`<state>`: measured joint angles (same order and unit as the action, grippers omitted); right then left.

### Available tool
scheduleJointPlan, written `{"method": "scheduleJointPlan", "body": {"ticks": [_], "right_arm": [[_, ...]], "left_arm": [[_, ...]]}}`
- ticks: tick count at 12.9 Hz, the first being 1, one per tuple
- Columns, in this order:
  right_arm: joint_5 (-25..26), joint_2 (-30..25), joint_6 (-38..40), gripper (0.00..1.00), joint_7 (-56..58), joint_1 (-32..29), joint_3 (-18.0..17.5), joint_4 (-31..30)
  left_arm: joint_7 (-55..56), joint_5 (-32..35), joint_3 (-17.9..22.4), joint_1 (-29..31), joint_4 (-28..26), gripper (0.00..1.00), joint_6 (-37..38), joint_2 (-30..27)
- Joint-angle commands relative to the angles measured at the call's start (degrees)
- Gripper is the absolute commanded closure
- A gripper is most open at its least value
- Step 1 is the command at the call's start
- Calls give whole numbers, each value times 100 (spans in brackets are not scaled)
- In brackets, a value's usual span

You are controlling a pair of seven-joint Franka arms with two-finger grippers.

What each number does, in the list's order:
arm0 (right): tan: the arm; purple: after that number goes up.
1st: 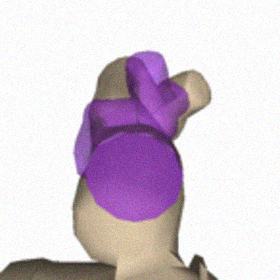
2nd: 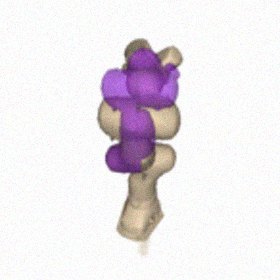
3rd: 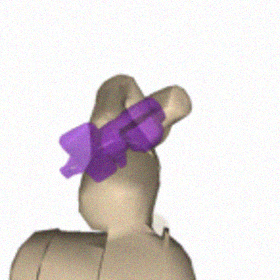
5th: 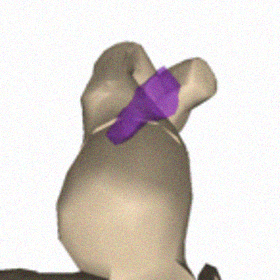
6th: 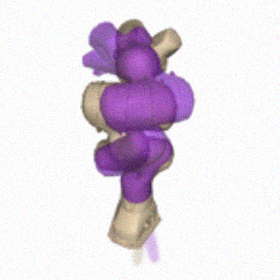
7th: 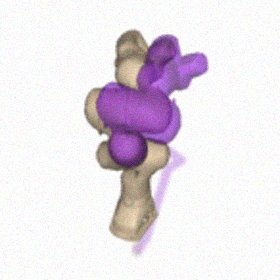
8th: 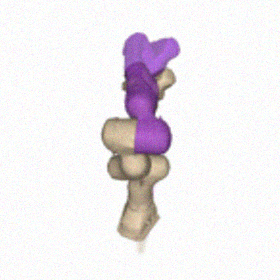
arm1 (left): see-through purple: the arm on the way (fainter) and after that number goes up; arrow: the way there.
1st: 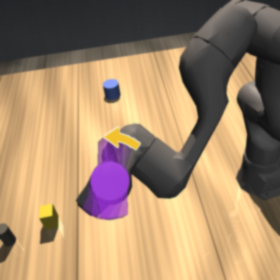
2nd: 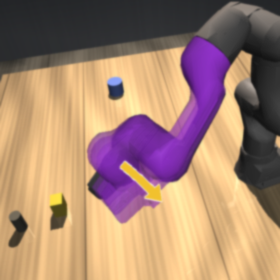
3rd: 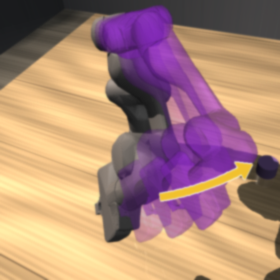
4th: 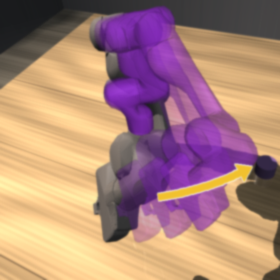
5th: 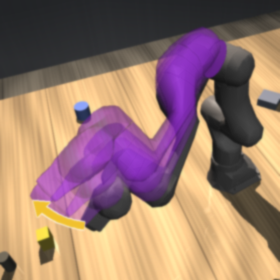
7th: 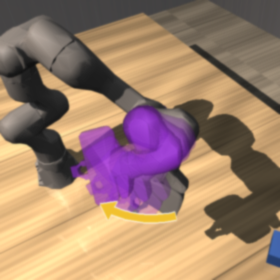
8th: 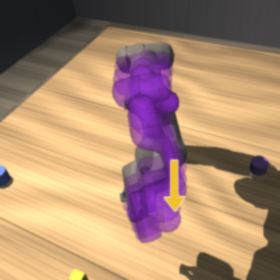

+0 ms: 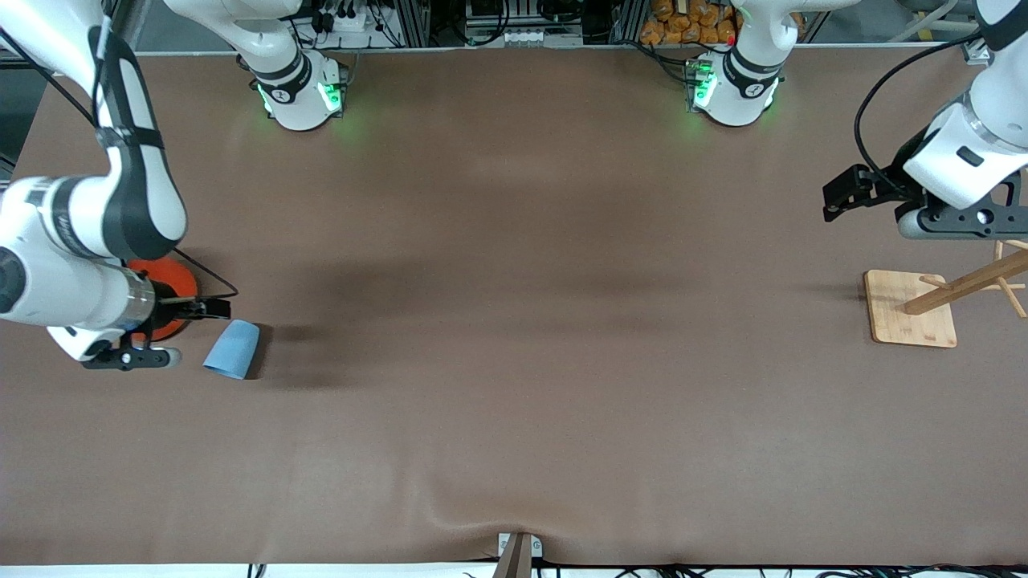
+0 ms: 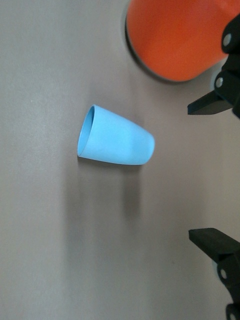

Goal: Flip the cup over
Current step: 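Reach the right gripper down to the blue cup lying on its side, then close the right gripper around the blue cup's body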

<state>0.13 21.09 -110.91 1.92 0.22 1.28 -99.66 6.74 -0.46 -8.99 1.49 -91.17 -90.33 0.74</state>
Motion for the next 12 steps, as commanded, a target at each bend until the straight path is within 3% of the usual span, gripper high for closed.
{"method": "scheduleJointPlan", "body": {"ticks": [1,11,12], "right_arm": [[74,69,-841,0,72,-40,-5,-641],[57,1221,-2012,1,721,-435,-5,-669],[48,1274,-2074,23,800,-453,-5,-660]], "left_arm": [[-164,28,-50,273,143,0,16,-38],[-586,37,-41,300,152,0,-204,-3],[-534,46,-41,291,161,0,-204,-3]]}}
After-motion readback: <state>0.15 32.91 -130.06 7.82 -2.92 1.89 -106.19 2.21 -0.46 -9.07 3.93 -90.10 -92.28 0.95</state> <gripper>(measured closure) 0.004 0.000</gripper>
